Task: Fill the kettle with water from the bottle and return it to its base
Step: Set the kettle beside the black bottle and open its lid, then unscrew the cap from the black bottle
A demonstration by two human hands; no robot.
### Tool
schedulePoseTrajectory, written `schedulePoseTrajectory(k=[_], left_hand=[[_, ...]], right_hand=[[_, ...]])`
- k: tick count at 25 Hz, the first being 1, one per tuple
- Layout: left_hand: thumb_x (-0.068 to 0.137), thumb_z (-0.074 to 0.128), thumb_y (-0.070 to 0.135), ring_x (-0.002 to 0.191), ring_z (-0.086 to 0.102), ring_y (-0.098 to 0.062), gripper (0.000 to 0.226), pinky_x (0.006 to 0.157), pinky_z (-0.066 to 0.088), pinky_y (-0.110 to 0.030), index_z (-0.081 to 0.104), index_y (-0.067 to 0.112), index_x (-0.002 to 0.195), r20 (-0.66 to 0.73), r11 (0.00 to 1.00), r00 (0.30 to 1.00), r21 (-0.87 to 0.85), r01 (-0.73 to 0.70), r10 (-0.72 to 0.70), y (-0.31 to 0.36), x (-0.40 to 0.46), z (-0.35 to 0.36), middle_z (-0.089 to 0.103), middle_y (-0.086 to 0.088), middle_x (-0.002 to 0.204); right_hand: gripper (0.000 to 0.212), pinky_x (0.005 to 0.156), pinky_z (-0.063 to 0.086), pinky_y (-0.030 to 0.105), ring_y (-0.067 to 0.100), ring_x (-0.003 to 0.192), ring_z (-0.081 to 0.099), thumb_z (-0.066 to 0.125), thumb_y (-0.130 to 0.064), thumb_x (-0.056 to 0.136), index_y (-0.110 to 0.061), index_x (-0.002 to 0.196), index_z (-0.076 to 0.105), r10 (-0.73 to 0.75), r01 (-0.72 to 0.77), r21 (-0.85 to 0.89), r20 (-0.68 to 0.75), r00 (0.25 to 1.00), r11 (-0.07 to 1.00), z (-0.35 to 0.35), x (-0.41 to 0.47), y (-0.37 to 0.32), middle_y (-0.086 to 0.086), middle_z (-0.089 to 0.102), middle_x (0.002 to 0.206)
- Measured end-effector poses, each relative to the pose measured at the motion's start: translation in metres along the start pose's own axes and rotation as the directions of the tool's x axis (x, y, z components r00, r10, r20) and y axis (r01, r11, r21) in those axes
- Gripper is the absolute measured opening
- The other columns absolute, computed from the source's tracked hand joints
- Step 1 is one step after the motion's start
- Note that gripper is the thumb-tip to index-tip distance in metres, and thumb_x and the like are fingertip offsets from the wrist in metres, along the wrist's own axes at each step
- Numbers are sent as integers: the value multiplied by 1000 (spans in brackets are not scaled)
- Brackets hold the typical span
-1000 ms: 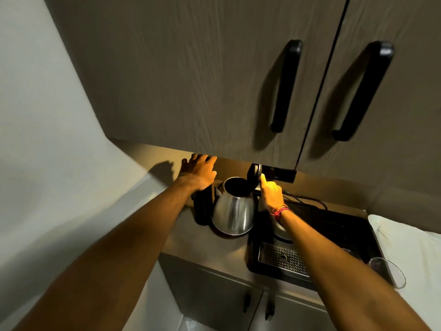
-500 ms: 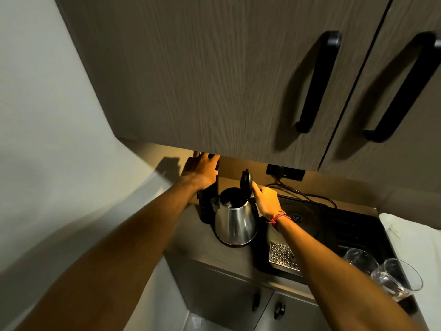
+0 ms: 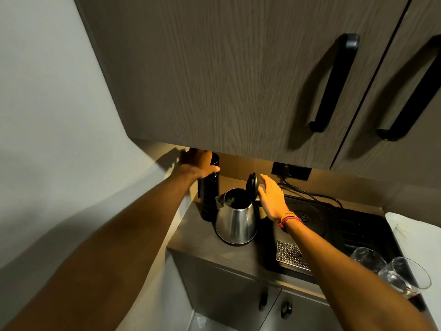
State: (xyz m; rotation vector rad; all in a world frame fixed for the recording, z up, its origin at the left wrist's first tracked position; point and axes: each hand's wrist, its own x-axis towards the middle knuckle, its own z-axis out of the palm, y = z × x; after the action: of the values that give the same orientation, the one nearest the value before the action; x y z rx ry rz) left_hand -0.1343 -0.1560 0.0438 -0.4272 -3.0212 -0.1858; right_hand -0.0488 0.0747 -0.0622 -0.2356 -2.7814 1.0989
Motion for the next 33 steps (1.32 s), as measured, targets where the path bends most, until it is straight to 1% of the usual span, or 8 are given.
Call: schedulePoseTrajectory(k=[2, 5, 12, 17, 20, 24, 29, 33], left_hand=[[78, 74, 60, 129, 52, -39, 81, 106, 45, -53, 48, 11, 138, -11, 997, 1000, -71, -5, 4, -4, 2, -2, 53, -16, 142], [81, 78, 37, 129, 51, -39, 68, 105, 46, -53, 47, 13, 136, 122, 994, 989, -82, -72, 82, -6, 7, 0, 52, -15, 143], [81, 77, 50, 139, 42, -39, 87, 110, 41, -55, 36, 13, 148, 82, 992, 996, -119, -31, 41, -3, 4, 4, 40, -17, 154], [88, 64, 57, 134, 47, -35, 82, 105, 46, -49, 33, 14, 151, -210, 978, 977, -195, -69, 27, -3, -12, 13, 43, -14, 151], [84, 52, 73, 117, 55, -32, 84, 85, 56, -43, 36, 15, 142, -308, 977, 930, -16, -213, 198, -18, -35, 29, 48, -14, 139], [80, 49, 79, 100, 64, -26, 81, 72, 57, -37, 46, 15, 130, -148, 948, 937, 26, -316, 316, -44, -77, 82, 54, -7, 127], [83, 71, 55, 129, 48, -33, 79, 97, 50, -48, 38, 14, 143, 278, 1000, 960, 12, 13, -15, -50, -113, 151, 44, -10, 145], [81, 75, 52, 140, 37, -35, 88, 108, 44, -49, 32, 20, 151, 329, 993, 938, -9, 118, -109, -37, -130, 184, 41, -8, 152]], right_hand=[[60, 121, 3, 57, 26, 151, 0, 21, -51, 96, -36, 152, 5, -132, 132, -174, 12, 991, 976, -7, 3, 4, 0, 3, 165], [61, 120, -3, 57, 24, 150, -12, 10, -55, 92, -47, 147, -15, -222, 217, -363, 28, 975, 906, -16, 7, 8, -3, -10, 164], [56, 118, -7, 62, 26, 149, -16, -2, -58, 92, -49, 144, -20, -217, 191, -492, 6, 976, 849, -10, 5, 7, -5, -16, 163], [54, 118, -8, 62, 27, 149, -16, 2, -57, 94, -50, 144, -19, -196, 177, -507, 16, 980, 844, -9, 6, 8, -5, -17, 163], [55, 118, -8, 61, 28, 149, -16, 2, -57, 94, -49, 145, -17, -176, 163, -498, 21, 984, 851, -9, 6, 7, -5, -17, 163], [56, 119, -2, 61, 30, 150, -12, 5, -51, 96, -43, 149, -11, -142, 147, -484, 48, 989, 862, -6, 4, 9, -1, -13, 164], [56, 119, 0, 63, 31, 150, -13, 12, -46, 99, -37, 151, -9, -99, 143, -494, 114, 989, 858, -1, 6, 5, 1, -15, 164], [58, 119, 0, 63, 33, 150, -11, 17, -45, 100, -34, 152, -7, -73, 140, -478, 156, 985, 867, 2, 7, 3, 3, -13, 164]])
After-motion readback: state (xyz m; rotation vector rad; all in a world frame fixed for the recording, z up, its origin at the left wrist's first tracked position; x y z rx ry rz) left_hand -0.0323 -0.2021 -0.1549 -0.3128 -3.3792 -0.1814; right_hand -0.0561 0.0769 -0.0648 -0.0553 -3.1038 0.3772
